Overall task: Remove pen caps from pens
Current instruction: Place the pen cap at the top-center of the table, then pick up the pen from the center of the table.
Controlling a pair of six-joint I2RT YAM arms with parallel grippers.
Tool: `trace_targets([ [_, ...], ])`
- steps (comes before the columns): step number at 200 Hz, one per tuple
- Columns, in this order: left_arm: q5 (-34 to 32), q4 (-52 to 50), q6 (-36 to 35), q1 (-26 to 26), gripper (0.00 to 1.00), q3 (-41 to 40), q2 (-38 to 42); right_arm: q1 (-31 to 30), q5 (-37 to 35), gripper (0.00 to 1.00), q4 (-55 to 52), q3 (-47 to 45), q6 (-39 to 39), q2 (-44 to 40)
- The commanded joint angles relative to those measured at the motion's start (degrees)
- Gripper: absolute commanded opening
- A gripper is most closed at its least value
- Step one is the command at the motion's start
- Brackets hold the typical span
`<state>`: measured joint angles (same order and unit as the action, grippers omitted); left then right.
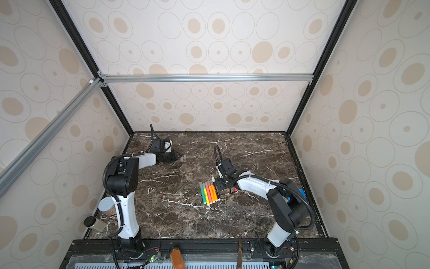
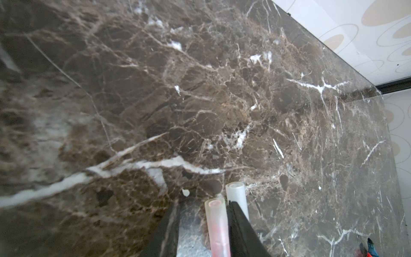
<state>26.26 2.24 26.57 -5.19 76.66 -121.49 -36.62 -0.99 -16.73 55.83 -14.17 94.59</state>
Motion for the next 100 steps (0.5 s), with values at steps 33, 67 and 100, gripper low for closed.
trace_targets([
  [33, 0.37, 1.88, 1.34, -0.17, 0.46, -1.39, 7.68, -1.57, 1.06, 0.41, -0.84, 0.69, -1.49, 2.59],
  [67, 0.37, 3.63, 2.2, -0.21, 0.6, -4.41, 14.65, -2.4, 1.31, 0.41, -0.76, 0.68, -1.93, 3.78],
  [100, 0.37, 6.0, 3.56, -0.18, 0.77, -8.26, 20.44, -2.71, 1.26, 0.41, -1.02, 0.76, -2.01, 4.7],
])
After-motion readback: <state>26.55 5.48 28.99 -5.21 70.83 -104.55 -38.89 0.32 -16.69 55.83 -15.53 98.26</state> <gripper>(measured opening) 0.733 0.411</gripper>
